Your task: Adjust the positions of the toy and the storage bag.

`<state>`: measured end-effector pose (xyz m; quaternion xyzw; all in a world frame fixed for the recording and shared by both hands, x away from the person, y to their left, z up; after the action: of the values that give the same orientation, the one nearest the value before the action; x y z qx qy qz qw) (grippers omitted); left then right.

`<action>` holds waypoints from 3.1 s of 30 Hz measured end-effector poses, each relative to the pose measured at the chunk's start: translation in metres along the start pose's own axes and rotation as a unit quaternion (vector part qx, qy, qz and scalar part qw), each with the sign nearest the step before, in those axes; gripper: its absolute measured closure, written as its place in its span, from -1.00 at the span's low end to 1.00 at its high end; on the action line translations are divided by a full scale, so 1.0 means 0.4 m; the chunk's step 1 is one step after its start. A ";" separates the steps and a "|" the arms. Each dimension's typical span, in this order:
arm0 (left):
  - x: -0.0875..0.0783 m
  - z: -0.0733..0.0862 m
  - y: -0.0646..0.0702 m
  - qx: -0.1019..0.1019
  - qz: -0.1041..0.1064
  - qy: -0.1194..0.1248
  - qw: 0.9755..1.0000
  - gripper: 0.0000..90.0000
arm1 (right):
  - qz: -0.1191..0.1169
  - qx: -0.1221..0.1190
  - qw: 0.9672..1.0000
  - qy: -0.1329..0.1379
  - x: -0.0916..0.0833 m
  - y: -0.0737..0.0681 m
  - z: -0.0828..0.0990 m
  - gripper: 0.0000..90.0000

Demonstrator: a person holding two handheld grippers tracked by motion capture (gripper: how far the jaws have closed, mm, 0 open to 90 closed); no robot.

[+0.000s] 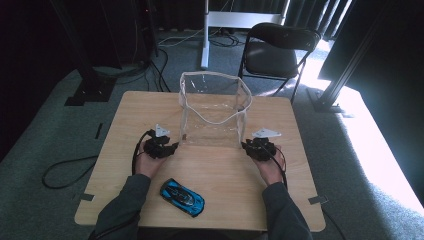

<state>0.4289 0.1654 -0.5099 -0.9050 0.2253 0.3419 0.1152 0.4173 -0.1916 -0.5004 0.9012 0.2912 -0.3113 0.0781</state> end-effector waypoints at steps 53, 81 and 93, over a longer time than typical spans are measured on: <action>-0.005 -0.024 0.034 0.036 -0.024 -0.008 0.999 0.94 | -0.006 -0.033 0.999 0.001 0.029 -0.032 -0.025 0.94; -0.061 0.017 0.023 0.005 0.008 -0.012 1.000 0.39 | -0.002 -0.040 0.999 -0.005 0.003 -0.058 -0.008 0.46; -0.164 0.101 0.031 -0.011 0.013 -0.019 1.000 -0.04 | -0.003 -0.046 0.999 -0.006 -0.024 -0.063 0.018 0.31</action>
<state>0.3564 0.1906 -0.4965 -0.8967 0.2309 0.3628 0.1051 0.3932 -0.1779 -0.4993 0.8941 0.3072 -0.3028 0.1203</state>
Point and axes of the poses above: each handheld gripper's, and its own axes: x roughly forward along the jaws, z roughly out of its underside, y roughly to its right, the point moved 2 cm from there along x, roughly forward along the jaws, and after that the axes turned 3 degrees about -z, right-handed, at the moved point
